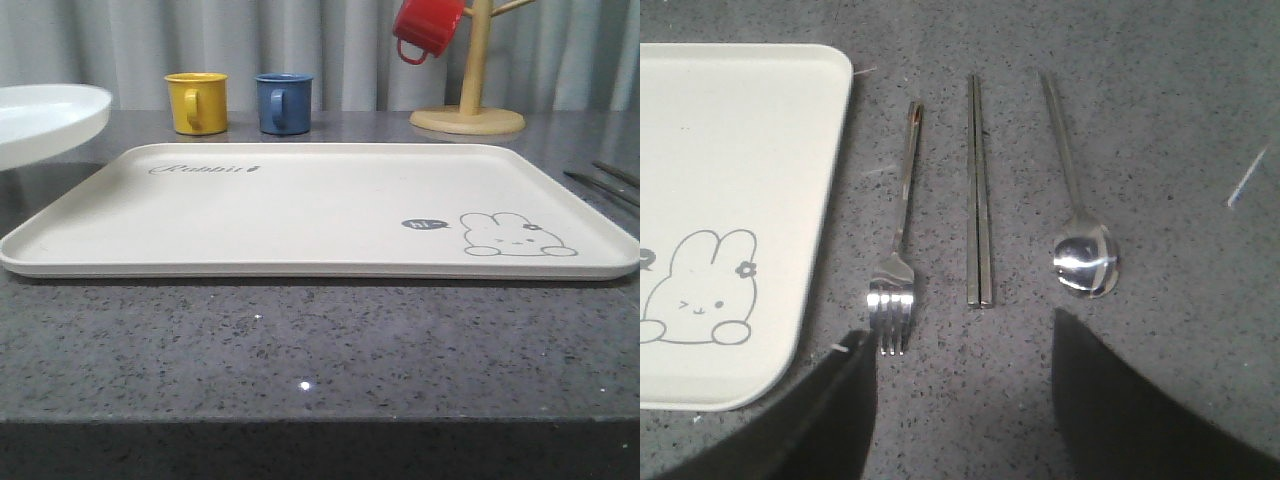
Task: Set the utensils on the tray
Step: 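Grip the white plate rim with the left gripper and lift it, then set the plate on the tray's Rabbit end and release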
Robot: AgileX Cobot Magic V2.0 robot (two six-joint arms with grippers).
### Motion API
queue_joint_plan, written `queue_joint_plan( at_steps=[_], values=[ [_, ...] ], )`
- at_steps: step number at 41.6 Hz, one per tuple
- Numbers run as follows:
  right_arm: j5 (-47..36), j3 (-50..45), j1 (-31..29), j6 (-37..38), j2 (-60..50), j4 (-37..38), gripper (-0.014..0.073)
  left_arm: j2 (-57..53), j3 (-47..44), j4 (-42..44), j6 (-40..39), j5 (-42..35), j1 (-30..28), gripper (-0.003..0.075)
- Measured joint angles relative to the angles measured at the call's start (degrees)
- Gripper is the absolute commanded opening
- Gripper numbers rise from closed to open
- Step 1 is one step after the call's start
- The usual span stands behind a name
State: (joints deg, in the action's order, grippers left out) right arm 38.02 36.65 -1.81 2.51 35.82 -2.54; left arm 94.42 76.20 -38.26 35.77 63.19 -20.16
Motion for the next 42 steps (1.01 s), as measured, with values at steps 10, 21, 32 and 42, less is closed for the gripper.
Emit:
queue_joint_plan(
  at_steps=[10, 21, 32, 42],
  values=[
    [0.0, 0.0, 0.0, 0.0, 0.0, 0.0, 0.0424, 0.0, 1.9, 1.1, 0.8, 0.2, 15.6, -0.0018],
    [0.0, 0.0, 0.0, 0.0, 0.0, 0.0, 0.0424, 3.1, 1.9, 11.9, -6.5, -5.5, 28.0, -0.0018],
    [0.0, 0.0, 0.0, 0.0, 0.0, 0.0, 0.0424, 6.1, 1.9, 12.3, -8.1, -8.5, 29.2, -0.0017],
    [0.0, 0.0, 0.0, 0.0, 0.0, 0.0, 0.0424, 6.1, 1.9, 12.6, -10.3, -10.9, 29.2, 0.0012]
  ],
)
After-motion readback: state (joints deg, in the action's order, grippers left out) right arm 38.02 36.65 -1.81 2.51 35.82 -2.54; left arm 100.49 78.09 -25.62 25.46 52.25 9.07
